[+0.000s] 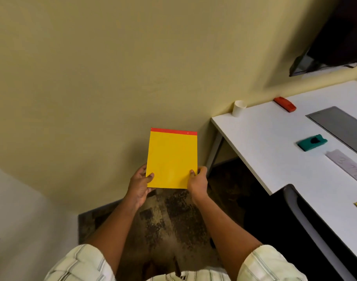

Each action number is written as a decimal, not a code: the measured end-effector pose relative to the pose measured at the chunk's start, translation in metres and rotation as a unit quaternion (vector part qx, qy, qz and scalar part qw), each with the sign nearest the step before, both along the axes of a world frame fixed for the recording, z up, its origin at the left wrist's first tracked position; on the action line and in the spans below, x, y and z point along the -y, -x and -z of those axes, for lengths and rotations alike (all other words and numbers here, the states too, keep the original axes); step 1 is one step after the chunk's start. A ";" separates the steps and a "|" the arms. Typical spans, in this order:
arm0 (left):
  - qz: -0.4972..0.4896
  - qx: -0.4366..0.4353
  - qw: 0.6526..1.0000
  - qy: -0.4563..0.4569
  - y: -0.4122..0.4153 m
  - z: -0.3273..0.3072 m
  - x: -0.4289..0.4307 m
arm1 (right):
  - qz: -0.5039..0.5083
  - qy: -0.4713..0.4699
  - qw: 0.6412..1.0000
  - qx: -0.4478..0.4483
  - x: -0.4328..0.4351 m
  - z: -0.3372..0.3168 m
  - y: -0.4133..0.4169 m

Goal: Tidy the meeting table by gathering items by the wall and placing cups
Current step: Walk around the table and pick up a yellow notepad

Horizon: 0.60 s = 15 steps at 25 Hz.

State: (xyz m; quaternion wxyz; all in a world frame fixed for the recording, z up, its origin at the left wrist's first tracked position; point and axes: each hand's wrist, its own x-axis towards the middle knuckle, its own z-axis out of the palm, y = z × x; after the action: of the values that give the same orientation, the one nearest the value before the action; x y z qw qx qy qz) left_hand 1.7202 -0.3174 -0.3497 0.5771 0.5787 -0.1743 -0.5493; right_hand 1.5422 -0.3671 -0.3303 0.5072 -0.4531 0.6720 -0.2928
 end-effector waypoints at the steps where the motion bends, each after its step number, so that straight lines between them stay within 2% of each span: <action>1: 0.012 0.002 1.000 -0.003 -0.004 -0.003 0.015 | 0.014 0.001 1.000 -0.004 0.010 -0.001 -0.004; 7: 0.091 0.001 0.996 -0.006 -0.008 0.002 0.100 | 0.104 -0.011 0.995 -0.003 0.068 0.007 -0.003; 15: 0.178 -0.014 0.984 0.010 0.049 0.000 0.228 | 0.204 0.007 0.979 0.010 0.181 0.013 0.055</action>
State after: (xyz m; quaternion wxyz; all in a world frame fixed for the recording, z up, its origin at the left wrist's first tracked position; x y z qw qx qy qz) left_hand 1.6710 -0.5459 -0.3496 0.4781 0.5247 -0.2724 -0.6495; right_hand 1.4867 -0.5479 -0.3434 0.4403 -0.3070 0.7433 -0.3991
